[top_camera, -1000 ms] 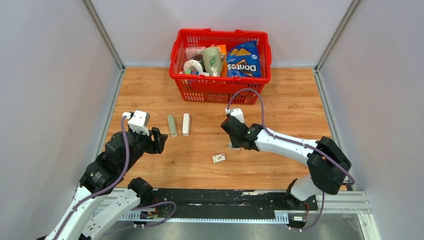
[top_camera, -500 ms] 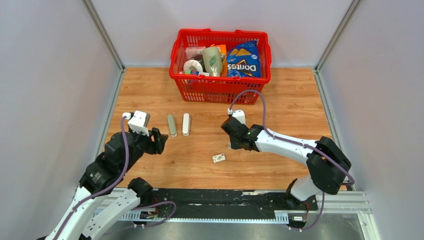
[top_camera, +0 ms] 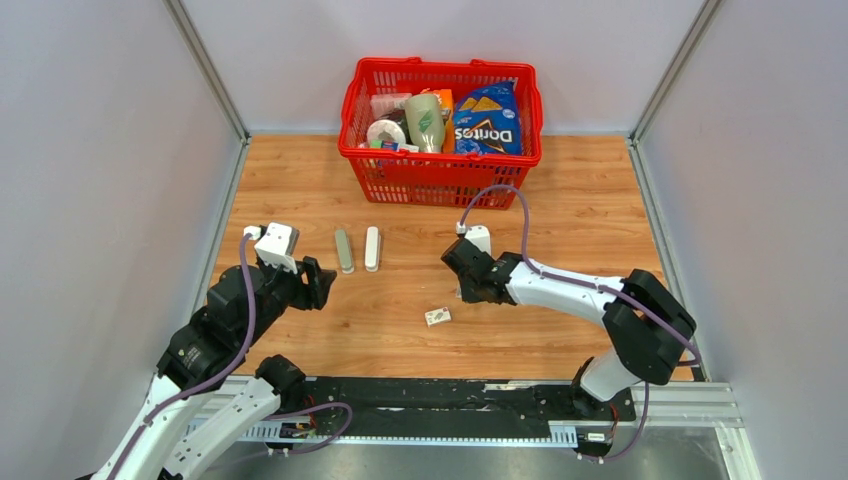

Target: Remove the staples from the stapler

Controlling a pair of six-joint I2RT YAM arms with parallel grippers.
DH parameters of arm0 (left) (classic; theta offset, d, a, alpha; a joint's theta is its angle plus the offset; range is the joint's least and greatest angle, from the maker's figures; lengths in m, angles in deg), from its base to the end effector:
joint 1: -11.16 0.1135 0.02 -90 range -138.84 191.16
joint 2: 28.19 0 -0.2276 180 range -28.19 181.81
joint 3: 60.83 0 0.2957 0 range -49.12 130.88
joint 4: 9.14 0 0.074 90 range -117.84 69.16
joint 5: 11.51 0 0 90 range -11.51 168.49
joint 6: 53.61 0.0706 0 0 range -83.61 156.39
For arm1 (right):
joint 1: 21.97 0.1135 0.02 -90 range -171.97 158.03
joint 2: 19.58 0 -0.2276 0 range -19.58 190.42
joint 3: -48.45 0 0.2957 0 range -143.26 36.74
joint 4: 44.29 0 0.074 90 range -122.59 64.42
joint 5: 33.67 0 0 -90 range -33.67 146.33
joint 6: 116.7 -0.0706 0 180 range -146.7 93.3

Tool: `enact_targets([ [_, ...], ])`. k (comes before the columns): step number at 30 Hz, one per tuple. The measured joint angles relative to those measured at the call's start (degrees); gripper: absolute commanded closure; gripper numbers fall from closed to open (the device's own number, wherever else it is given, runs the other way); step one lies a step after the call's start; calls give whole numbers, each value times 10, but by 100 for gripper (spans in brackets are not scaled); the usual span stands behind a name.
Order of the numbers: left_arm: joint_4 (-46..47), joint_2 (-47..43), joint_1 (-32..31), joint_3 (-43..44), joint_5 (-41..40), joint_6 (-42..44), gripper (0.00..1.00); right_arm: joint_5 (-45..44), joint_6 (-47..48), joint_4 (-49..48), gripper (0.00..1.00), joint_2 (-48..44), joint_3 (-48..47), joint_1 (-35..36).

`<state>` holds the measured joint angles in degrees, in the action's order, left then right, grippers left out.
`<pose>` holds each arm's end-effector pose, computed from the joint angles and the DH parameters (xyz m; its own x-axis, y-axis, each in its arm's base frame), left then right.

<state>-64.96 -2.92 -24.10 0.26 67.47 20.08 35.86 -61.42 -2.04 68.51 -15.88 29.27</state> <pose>0.1618 -0.0979 0.3347 -0.3860 -0.0647 -0.9202 0.3246 0.9242 -0.2012 0.2321 0.2497 0.0938 -0.8355 -0.1884 -0.5162 -0.2015 0.9790 -0.0310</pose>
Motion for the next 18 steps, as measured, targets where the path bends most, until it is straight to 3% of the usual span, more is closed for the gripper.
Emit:
enact_targets([
  [18,0,0,0,0,0,0,31,-6,-11,-13,83,27,2,0],
])
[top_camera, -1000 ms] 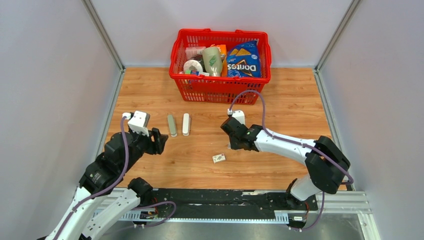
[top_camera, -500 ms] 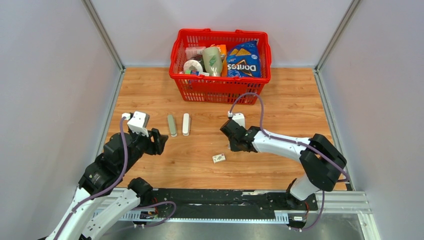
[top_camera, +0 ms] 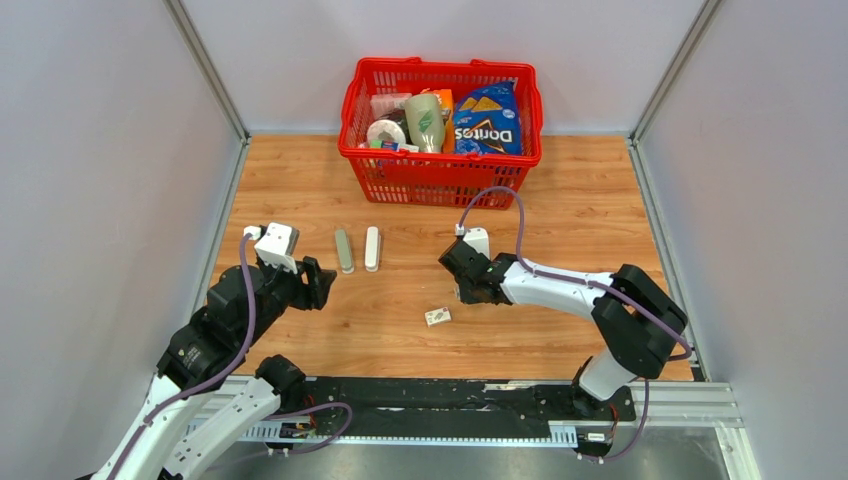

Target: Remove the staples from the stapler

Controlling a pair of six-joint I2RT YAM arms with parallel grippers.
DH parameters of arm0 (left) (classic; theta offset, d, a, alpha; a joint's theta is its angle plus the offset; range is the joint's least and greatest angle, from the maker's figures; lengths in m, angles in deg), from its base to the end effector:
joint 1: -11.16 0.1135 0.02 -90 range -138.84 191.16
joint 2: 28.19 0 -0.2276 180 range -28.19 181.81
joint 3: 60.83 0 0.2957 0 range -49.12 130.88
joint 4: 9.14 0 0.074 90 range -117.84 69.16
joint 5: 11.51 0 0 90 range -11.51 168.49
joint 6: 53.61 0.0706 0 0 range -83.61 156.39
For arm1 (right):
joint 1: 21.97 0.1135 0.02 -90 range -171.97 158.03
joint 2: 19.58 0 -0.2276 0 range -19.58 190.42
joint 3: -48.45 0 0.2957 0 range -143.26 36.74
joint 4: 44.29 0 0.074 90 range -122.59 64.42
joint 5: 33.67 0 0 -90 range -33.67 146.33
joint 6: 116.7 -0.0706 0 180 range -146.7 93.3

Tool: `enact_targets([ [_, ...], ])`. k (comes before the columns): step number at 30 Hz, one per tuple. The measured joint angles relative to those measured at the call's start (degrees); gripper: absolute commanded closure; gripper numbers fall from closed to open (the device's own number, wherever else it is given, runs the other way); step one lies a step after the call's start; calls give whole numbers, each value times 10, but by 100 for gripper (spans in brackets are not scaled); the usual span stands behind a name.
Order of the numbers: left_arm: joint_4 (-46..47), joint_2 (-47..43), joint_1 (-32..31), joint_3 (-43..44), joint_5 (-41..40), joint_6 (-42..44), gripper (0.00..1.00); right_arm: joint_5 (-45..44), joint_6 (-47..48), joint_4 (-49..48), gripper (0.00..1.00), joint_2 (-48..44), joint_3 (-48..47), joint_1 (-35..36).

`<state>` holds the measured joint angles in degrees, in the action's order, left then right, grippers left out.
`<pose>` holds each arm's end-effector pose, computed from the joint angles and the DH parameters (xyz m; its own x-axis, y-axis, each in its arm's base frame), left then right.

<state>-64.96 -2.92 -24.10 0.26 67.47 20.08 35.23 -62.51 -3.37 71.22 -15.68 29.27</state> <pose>0.1618 -0.0979 0.3347 -0.3860 -0.0647 -0.9202 0.3246 0.9242 -0.2012 0.2331 0.2498 0.0790 -0.8448 -0.1802 -0.5039 -0.1816 0.9822 -0.0468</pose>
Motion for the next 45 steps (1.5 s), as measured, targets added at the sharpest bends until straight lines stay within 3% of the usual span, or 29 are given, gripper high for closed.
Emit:
enact_targets([
  [45,0,0,0,0,0,0,31,-26,-4,-3,80,19,-32,0],
])
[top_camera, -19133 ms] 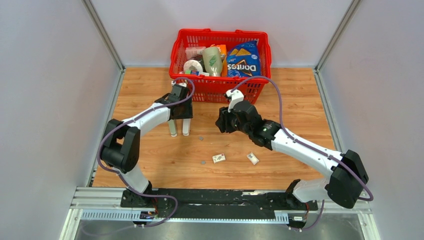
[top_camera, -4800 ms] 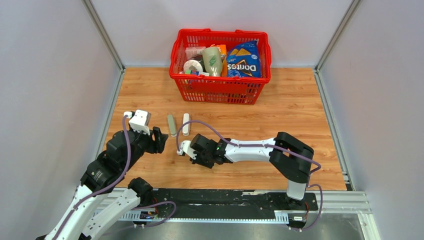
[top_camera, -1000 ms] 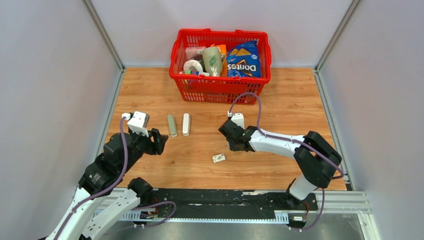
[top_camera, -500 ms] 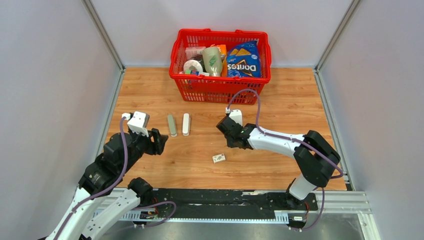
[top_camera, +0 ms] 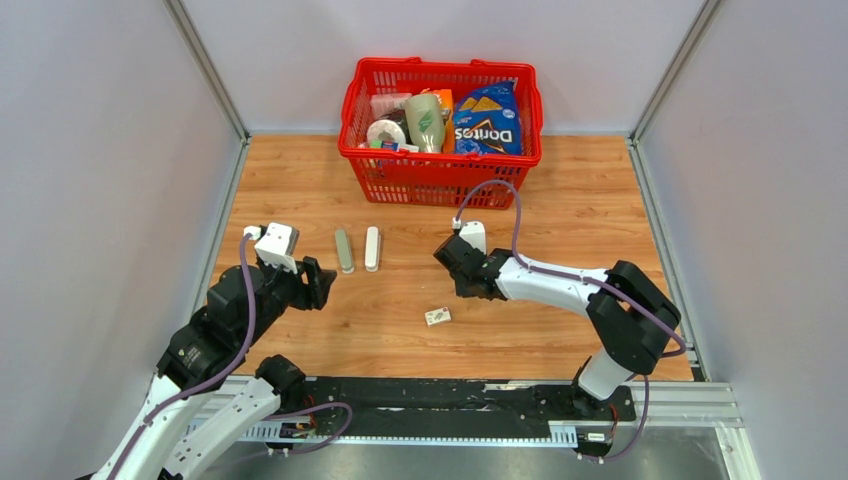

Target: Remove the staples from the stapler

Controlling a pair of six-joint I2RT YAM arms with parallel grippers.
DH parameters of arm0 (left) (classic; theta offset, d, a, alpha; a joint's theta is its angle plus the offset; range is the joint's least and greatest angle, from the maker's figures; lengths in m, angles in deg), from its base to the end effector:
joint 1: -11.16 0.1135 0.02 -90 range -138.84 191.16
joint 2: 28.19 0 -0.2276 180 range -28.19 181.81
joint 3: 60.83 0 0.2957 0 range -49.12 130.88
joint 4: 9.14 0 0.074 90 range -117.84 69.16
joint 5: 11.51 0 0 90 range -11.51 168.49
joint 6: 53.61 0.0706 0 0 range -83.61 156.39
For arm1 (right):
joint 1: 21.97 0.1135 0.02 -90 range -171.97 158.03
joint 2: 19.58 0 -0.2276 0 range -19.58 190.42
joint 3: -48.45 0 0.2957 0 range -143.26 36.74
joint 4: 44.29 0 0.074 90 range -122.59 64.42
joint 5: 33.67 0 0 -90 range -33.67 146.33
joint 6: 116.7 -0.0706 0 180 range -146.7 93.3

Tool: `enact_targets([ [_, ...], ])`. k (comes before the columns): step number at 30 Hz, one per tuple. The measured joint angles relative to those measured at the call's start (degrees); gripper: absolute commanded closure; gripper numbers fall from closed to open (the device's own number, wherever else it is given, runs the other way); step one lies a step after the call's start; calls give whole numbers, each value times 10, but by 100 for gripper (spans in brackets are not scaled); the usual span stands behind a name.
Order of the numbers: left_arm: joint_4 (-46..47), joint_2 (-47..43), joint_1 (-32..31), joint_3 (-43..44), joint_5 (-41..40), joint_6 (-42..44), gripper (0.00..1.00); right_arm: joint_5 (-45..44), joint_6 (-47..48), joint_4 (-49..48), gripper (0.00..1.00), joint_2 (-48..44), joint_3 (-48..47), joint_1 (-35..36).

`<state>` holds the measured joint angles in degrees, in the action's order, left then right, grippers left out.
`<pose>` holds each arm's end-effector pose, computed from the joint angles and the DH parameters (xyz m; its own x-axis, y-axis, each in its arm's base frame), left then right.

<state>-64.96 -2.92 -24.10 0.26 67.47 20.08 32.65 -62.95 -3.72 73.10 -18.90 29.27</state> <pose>0.1618 -0.0979 0.3347 -0.3860 -0.0647 -0.9202 0.3246 0.9242 -0.2012 0.2441 0.2587 0.0878 -0.8224 -0.1594 -0.5461 -0.1552 0.9864 -0.0542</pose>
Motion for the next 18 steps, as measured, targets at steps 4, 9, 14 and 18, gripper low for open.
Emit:
enact_targets([
  [4,0,0,0,0,0,0,31,0,-1,1,80,0,5,0],
  [9,0,0,0,0,0,0,31,0,-3,0,78,0,5,0],
  [14,0,0,0,0,0,0,31,0,-4,0,72,0,5,0],
  [18,0,0,0,0,0,0,31,0,-5,0,69,0,5,0],
])
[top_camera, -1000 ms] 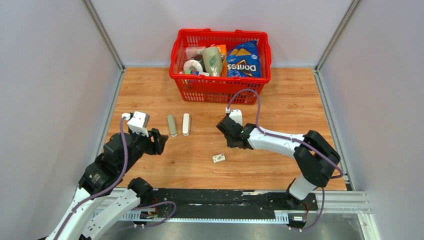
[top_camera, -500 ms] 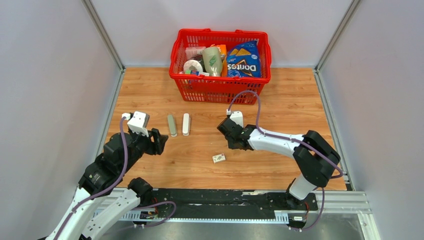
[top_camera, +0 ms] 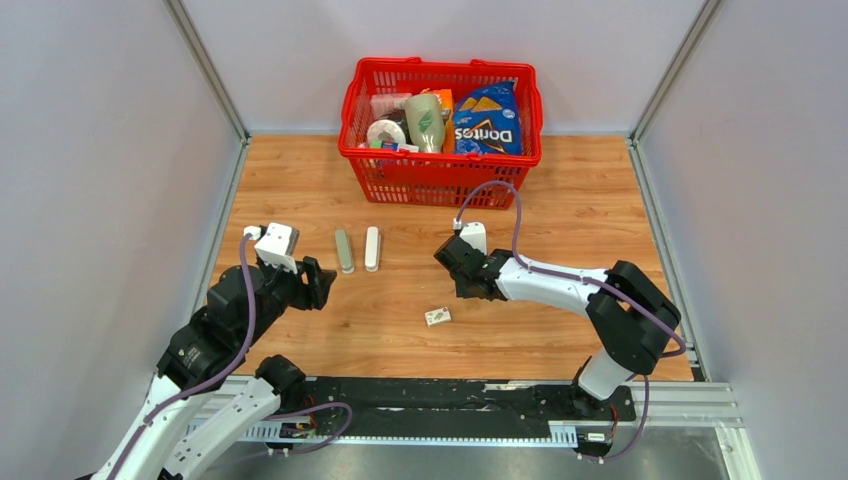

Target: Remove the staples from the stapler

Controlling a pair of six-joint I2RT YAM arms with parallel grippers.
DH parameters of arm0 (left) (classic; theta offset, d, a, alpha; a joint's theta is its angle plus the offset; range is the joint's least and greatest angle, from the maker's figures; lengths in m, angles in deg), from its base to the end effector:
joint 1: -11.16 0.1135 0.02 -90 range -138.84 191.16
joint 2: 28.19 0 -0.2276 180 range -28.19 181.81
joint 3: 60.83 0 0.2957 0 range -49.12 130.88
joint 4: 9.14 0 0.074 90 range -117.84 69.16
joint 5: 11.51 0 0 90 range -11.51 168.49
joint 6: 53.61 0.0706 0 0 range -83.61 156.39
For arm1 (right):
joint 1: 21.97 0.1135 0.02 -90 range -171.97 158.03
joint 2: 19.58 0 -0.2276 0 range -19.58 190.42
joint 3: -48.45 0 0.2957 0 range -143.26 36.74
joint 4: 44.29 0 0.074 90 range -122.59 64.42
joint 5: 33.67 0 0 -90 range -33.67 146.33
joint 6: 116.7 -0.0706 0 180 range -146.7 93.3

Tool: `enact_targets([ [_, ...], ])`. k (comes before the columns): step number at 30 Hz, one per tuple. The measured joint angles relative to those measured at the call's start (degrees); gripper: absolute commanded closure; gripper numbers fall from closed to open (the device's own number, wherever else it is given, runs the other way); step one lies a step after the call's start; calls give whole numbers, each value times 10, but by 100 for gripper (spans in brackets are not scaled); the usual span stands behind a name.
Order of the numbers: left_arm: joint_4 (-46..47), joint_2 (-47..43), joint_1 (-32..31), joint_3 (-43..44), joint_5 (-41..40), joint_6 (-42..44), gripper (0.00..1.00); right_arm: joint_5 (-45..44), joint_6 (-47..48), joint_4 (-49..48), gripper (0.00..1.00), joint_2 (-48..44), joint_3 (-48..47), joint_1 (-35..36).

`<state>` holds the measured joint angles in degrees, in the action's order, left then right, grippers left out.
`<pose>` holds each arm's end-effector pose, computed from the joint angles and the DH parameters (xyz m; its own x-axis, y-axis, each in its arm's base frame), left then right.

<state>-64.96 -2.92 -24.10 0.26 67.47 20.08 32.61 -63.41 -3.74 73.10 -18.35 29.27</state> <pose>0.1618 -0.0979 0.3347 -0.3860 -0.0647 -0.9202 0.3246 0.9242 -0.2012 0.2426 0.2568 0.0847 -0.8266 -0.1554 -0.5410 -0.1486 0.9873 -0.0566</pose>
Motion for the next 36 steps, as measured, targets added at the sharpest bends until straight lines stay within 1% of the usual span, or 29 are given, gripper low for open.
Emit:
enact_targets([
  [7,0,0,0,0,0,0,31,-4,-1,1,65,0,0,0],
  [10,0,2,0,0,0,0,31,-9,-1,8,62,-7,0,0],
  [16,0,31,0,0,14,0,31,-24,-1,19,57,-79,13,0],
  [20,-2,71,0,0,23,-5,31,-35,-2,21,58,-123,44,-4],
  [26,-1,121,0,-10,47,-26,32,-33,-2,25,59,-125,83,-22],
  [32,10,165,0,-47,76,-56,34,-23,-3,24,59,-134,104,-41],
  [36,24,178,0,-67,87,-74,35,-12,-3,17,59,-140,107,-50],
])
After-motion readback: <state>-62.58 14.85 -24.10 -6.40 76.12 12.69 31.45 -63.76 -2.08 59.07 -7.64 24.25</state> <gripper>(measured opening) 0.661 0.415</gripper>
